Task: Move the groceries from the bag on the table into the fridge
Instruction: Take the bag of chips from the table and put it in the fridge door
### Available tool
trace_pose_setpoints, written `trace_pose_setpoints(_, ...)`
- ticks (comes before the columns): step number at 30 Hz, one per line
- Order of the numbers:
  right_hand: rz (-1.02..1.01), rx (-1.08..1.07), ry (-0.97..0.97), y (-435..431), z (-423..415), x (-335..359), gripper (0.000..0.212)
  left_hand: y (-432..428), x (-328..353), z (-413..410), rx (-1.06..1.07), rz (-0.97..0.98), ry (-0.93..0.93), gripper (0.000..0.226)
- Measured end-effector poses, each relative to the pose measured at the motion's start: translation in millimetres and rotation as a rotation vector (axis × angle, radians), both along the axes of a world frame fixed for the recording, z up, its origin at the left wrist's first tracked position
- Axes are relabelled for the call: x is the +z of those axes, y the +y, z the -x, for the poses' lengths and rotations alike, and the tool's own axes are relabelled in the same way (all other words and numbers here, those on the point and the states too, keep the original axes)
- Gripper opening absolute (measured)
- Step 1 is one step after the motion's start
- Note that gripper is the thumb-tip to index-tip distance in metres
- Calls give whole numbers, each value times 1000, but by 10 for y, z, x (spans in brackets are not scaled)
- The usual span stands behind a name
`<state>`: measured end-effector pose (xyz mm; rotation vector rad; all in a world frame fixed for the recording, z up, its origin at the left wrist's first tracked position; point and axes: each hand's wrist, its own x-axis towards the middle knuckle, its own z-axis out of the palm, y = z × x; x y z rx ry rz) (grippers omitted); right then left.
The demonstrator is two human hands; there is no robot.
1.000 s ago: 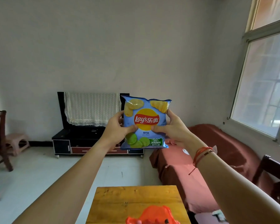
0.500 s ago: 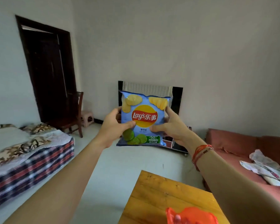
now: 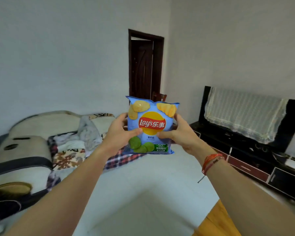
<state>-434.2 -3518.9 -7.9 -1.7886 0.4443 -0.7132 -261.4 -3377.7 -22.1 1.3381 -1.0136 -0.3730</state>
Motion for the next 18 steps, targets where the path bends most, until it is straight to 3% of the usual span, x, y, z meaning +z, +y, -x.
trace_pose_setpoints(8,-1,313,-23,502,-1070,-73,79,1018,-55,-497,285,-5,32,49)
trace_pose_setpoints(18,7,769,-23,1408,-1726,-45,75,2203,-107,-209,751,-1,53,55)
